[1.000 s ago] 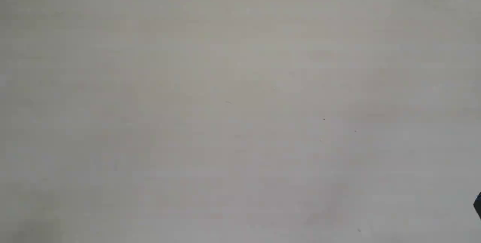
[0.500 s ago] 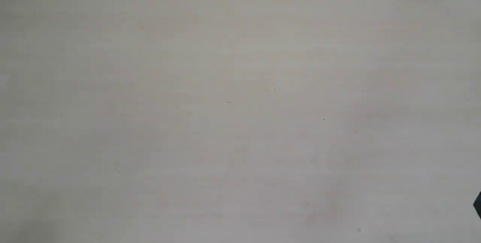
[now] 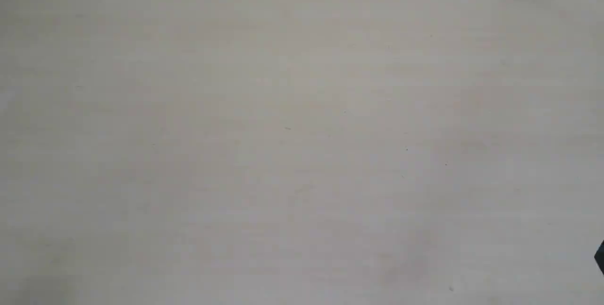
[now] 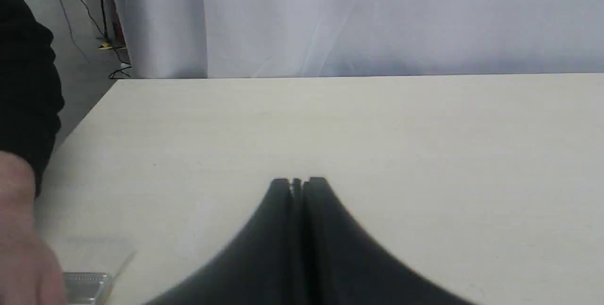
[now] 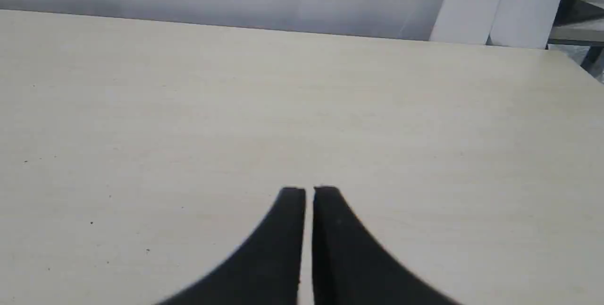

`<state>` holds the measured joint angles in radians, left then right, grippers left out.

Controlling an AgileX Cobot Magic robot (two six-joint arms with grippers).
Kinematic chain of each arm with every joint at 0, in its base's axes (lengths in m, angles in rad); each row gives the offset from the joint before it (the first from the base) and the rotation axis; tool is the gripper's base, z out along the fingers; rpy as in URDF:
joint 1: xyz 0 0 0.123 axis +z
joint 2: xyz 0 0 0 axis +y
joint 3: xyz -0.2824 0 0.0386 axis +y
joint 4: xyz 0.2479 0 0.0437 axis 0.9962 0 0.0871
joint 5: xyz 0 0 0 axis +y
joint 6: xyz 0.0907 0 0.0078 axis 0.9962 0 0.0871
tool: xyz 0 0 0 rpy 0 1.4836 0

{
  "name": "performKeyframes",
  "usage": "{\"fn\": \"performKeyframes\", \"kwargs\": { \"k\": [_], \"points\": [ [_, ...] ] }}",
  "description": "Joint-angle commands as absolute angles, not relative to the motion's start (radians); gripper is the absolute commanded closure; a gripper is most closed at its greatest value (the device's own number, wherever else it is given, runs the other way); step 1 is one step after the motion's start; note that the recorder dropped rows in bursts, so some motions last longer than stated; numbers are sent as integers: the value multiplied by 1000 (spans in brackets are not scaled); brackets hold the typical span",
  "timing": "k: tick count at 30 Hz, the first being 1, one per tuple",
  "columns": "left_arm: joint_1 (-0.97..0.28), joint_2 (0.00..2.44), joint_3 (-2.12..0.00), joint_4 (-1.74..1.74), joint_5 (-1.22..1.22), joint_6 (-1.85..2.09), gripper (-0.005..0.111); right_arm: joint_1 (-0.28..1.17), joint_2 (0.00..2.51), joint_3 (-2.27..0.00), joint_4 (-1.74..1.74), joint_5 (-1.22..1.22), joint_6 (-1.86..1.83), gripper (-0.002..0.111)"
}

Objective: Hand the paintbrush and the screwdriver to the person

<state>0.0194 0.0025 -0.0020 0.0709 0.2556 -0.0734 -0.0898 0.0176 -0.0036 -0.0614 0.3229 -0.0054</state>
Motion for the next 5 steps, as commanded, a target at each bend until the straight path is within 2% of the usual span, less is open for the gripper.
{"fn": "performKeyframes", "kwargs": {
  "k": [1,5],
  "points": [
    [11,0,0,69,248,-75,107,-91,12,0,-61,319,-8,104],
    [11,0,0,69,248,-75,107,-91,12,0,-61,319,-8,104]
  ]
}}
